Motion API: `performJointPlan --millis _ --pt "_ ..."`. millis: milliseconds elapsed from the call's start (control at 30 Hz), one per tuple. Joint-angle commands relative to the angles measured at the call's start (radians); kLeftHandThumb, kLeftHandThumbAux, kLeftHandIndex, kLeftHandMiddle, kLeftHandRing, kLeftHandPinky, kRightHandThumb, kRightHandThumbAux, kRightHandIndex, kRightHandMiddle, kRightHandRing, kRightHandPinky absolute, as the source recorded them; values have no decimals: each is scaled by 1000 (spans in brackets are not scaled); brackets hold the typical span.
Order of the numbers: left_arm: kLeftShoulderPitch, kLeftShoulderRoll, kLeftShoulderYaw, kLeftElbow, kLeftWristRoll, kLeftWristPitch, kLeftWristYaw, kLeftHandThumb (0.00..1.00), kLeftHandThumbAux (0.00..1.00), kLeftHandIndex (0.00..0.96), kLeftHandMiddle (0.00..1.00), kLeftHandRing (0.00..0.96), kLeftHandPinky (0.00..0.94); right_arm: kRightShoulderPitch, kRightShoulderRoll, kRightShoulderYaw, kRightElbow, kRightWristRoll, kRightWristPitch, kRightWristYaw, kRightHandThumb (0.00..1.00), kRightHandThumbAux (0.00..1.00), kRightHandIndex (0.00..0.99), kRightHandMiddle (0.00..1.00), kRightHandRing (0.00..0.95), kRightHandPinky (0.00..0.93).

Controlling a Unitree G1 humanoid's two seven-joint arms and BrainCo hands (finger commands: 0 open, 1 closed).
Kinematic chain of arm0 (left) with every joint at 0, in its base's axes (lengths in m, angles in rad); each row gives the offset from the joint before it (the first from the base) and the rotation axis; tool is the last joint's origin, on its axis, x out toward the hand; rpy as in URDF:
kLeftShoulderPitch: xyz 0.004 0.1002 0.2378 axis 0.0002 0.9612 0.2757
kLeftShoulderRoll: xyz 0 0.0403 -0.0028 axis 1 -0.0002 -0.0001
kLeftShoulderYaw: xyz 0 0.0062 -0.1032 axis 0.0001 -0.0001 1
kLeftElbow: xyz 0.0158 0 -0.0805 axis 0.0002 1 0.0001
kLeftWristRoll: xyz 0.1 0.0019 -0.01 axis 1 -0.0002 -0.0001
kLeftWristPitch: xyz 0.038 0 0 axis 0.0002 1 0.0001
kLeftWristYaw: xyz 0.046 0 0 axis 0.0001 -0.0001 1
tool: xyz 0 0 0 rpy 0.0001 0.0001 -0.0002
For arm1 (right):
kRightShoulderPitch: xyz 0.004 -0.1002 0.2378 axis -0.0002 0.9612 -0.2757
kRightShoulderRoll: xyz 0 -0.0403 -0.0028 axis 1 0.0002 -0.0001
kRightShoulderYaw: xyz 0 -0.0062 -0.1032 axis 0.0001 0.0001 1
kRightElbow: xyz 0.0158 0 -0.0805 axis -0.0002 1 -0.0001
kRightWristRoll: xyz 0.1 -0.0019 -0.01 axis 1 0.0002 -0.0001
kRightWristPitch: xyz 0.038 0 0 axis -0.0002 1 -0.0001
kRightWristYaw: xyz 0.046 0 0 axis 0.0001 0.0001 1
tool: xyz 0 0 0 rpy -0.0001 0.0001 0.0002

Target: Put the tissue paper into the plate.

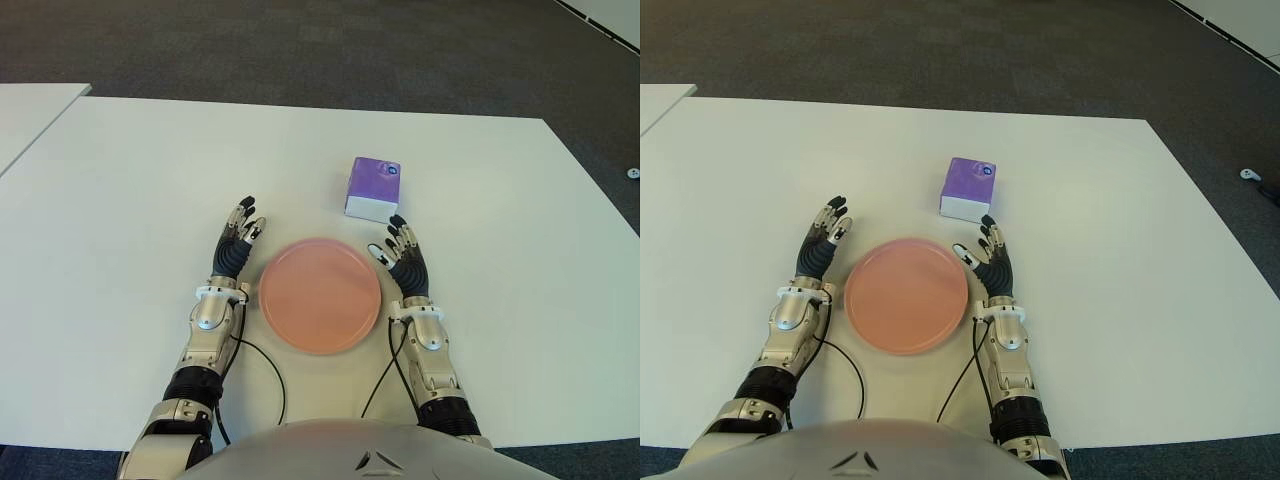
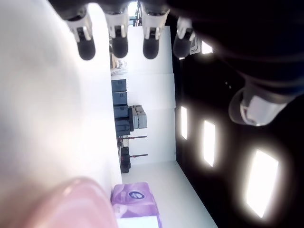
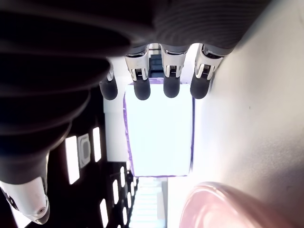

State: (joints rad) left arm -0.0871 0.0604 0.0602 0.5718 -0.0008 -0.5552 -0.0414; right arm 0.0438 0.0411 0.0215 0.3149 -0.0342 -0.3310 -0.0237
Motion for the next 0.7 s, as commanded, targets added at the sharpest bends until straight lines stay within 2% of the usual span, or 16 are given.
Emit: performJointPlan --millis 33,300,600,667,700 --pt "44 -2 -2 28 2 32 -1 0 423 0 0 0 0 55 6 3 67 1 99 -2 30 636 0 0 0 0" --pt "49 -5 -5 15 1 40 -3 0 421 0 0 0 0 55 4 4 68 -2 101 -3 47 621 0 0 0 0" --pt "50 -12 -8 6 -2 55 -4 0 421 0 0 0 0 40 -21 6 88 -23 90 -1 58 607 0 0 0 0" --pt "48 -13 -8 8 -2 54 -4 0 422 0 0 0 0 36 -29 7 98 -57 71 -36 54 609 0 0 0 0" --pt "48 -13 -8 9 -1 53 -3 0 422 0 0 0 0 35 -32 5 93 -109 78 -103 53 609 0 0 0 0"
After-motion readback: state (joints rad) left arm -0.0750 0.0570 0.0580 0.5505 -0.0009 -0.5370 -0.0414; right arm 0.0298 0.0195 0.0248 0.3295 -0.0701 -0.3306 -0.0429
